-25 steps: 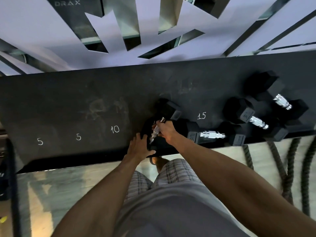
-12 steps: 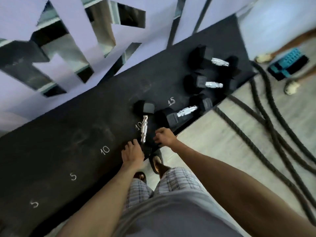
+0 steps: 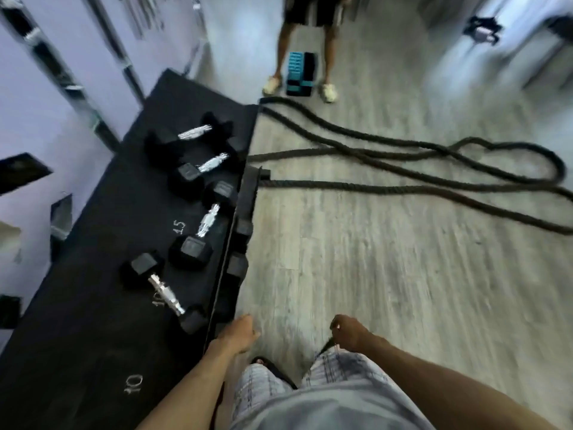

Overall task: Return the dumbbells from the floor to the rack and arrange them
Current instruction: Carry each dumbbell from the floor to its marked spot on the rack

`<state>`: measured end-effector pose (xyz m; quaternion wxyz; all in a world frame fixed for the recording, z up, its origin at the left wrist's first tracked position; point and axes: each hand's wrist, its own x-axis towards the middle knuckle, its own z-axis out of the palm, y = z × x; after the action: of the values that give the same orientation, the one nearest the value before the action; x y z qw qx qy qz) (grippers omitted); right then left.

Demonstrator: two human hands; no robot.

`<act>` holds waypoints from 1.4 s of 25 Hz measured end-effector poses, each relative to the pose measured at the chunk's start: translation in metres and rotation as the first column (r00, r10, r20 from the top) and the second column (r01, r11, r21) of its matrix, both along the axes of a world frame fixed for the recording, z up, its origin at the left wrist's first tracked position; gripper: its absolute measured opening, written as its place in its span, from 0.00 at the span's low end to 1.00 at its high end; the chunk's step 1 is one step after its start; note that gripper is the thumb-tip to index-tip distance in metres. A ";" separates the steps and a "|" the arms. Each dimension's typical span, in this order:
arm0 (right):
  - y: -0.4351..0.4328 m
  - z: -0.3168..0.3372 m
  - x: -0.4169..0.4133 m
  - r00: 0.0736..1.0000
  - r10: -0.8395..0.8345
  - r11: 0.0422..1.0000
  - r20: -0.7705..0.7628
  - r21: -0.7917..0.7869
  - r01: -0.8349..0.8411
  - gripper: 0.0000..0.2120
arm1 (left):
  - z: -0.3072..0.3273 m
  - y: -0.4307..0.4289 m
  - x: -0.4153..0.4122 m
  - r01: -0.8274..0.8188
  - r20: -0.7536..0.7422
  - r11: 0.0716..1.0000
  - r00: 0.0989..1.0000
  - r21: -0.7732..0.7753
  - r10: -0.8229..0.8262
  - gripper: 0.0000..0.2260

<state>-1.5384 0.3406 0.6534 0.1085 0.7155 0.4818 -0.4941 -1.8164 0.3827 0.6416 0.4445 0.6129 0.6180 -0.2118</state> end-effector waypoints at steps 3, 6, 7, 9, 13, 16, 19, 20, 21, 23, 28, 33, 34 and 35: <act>-0.042 -0.001 0.053 0.985 -0.168 0.984 -0.034 0.047 0.170 0.15 | 0.000 0.005 0.073 0.219 0.012 0.976 0.976 -0.015 -0.219 0.04; -0.087 0.002 0.102 0.935 -0.348 0.932 -0.070 0.085 0.353 0.15 | 0.003 0.001 0.151 0.415 0.008 0.910 0.910 -0.020 -0.415 0.06; -0.107 0.000 0.122 0.913 -0.401 0.909 -0.073 0.088 0.407 0.14 | 0.002 -0.004 0.180 0.482 0.002 0.876 0.876 -0.021 -0.482 0.06; -0.150 -0.006 0.162 0.848 -0.524 0.845 -0.076 0.074 0.529 0.13 | 0.001 -0.015 0.240 0.591 -0.005 0.806 0.806 -0.023 -0.591 0.07; -0.225 -0.016 0.236 0.712 -0.698 0.710 -0.075 0.054 0.702 0.11 | -0.002 -0.044 0.362 0.748 -0.007 0.663 0.663 -0.027 -0.748 0.06; -0.272 -0.018 0.294 0.596 -0.798 0.595 -0.087 0.040 0.803 0.08 | -0.003 -0.074 0.454 0.808 0.033 0.589 0.589 -0.019 -0.808 0.07; -0.315 -0.019 0.345 0.447 -0.891 0.446 -0.079 0.026 0.895 0.11 | 0.001 -0.106 0.542 0.880 0.060 0.474 0.474 -0.022 -0.878 0.06; -0.327 -0.018 0.361 0.404 -0.911 0.403 -0.078 0.029 0.915 0.12 | 0.003 -0.117 0.569 0.897 0.069 0.441 0.441 -0.026 -0.895 0.06; -0.338 -0.017 0.375 0.366 -0.927 0.364 -0.078 0.034 0.931 0.12 | 0.003 -0.127 0.596 0.915 0.077 0.404 0.404 -0.022 -0.911 0.06; -0.354 -0.019 0.398 0.303 -0.950 0.300 -0.078 0.044 0.953 0.11 | 0.004 -0.143 0.642 0.947 0.089 0.321 0.320 -0.008 -0.943 0.07; -0.390 -0.030 0.467 0.112 -0.993 0.110 -0.048 0.036 0.993 0.13 | -0.008 -0.172 0.775 1.000 0.051 0.026 0.027 -0.011 -0.998 0.05; -0.407 -0.030 0.567 -0.051 -0.999 -0.052 -0.008 0.069 0.996 0.13 | -0.015 -0.180 0.919 0.982 0.008 -0.189 -0.189 -0.028 -0.982 0.08; -0.408 -0.027 0.589 -0.068 -0.998 -0.067 0.006 0.074 0.995 0.12 | -0.015 -0.182 0.949 0.974 0.003 -0.224 -0.224 -0.026 -0.975 0.09; -0.412 -0.027 0.612 -0.102 -0.995 -0.101 0.005 0.078 0.992 0.11 | -0.014 -0.185 0.981 0.967 0.004 -0.256 -0.256 -0.020 -0.967 0.09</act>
<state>-0.9264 -0.0712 0.6262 -0.2964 0.8543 -0.1993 -0.3775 -0.8351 0.1975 0.6280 0.1037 0.8587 -0.1071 -0.4903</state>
